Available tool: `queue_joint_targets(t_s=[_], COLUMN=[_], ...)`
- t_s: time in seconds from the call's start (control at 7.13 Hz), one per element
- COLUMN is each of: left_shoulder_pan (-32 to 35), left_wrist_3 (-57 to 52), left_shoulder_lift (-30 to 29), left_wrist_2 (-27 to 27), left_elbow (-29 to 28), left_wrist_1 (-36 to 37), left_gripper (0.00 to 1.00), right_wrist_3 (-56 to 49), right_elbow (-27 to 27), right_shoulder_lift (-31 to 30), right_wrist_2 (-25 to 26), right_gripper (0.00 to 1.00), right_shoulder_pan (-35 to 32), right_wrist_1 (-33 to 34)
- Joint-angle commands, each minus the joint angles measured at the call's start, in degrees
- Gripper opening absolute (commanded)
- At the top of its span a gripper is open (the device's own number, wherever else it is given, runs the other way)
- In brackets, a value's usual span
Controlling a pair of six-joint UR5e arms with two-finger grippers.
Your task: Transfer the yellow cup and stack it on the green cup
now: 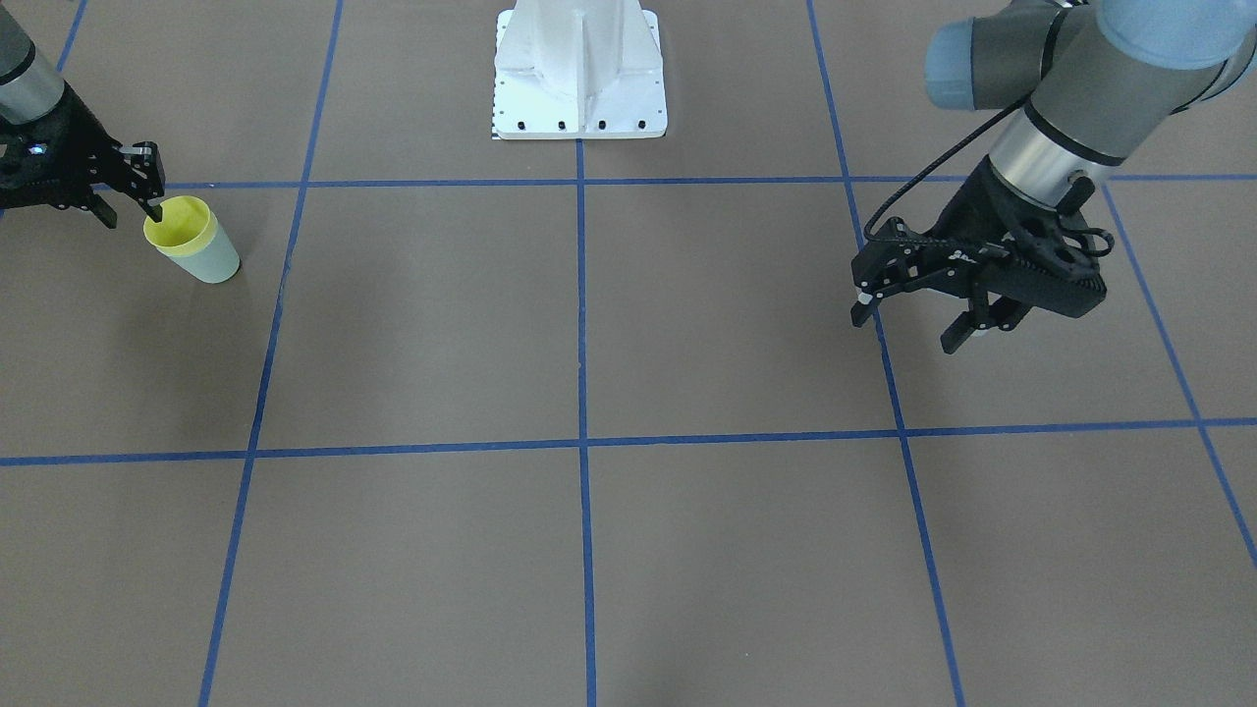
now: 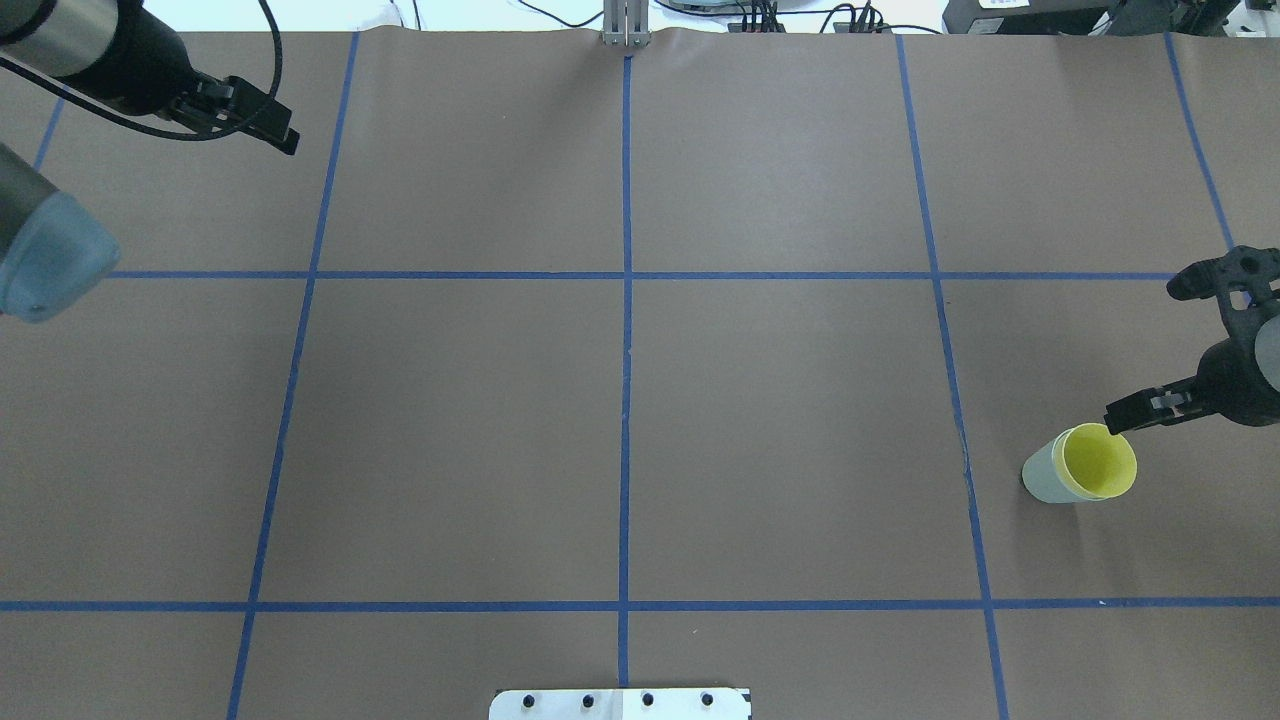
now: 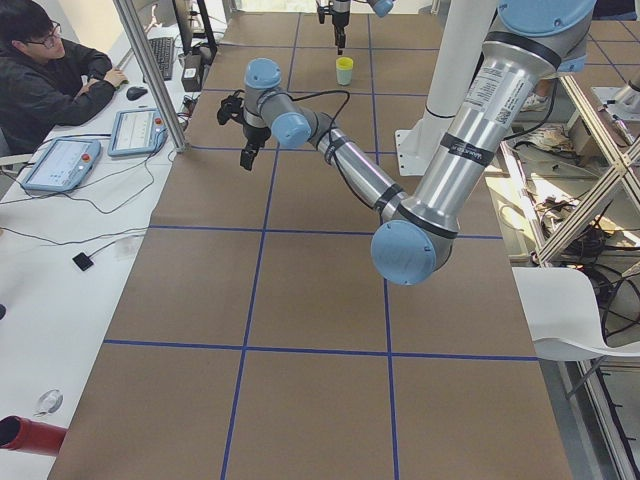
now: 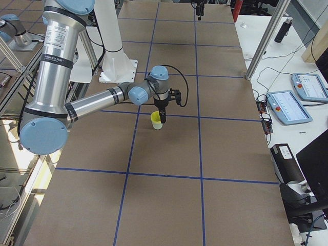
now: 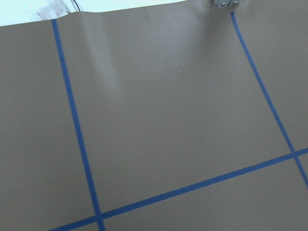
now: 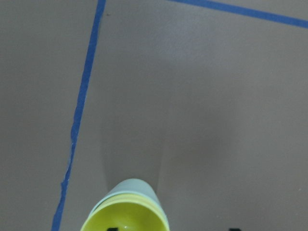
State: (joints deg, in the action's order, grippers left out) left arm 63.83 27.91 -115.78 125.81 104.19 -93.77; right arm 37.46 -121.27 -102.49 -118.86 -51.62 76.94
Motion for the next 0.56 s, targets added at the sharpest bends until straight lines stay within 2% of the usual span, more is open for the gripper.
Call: queue_joint_targets(t_s=[0.0, 0.14, 0.28, 0.42], left_shoulder_pan=[10.47, 16.35, 19.81, 20.10], left_wrist_3=[-23.68, -31.70, -37.18, -34.45], left_shoulder_lift=[0.11, 2.64, 10.49, 14.14], left_wrist_2=[0.49, 0.57, 0.75, 0.40], left_elbow=[-3.79, -7.47, -7.94, -8.64], left_wrist_1=[11.72, 13.07, 10.99, 7.58], left_gripper=[1.00, 1.00, 1.00, 1.00], right_wrist_3=[-18.89, -27.09, -30.05, -30.16], right_elbow=[6.88, 10.06, 12.26, 12.89], right_shoulder_lift=[4.63, 7.88, 8.00, 8.44], right_wrist_2=[-0.76, -1.72, -5.64, -7.33], right_gripper=[1.00, 1.00, 1.00, 1.00], right_shoulder_pan=[-10.20, -15.57, -19.19, -20.53], right_wrist_1=[3.18, 8.34, 9.35, 9.10])
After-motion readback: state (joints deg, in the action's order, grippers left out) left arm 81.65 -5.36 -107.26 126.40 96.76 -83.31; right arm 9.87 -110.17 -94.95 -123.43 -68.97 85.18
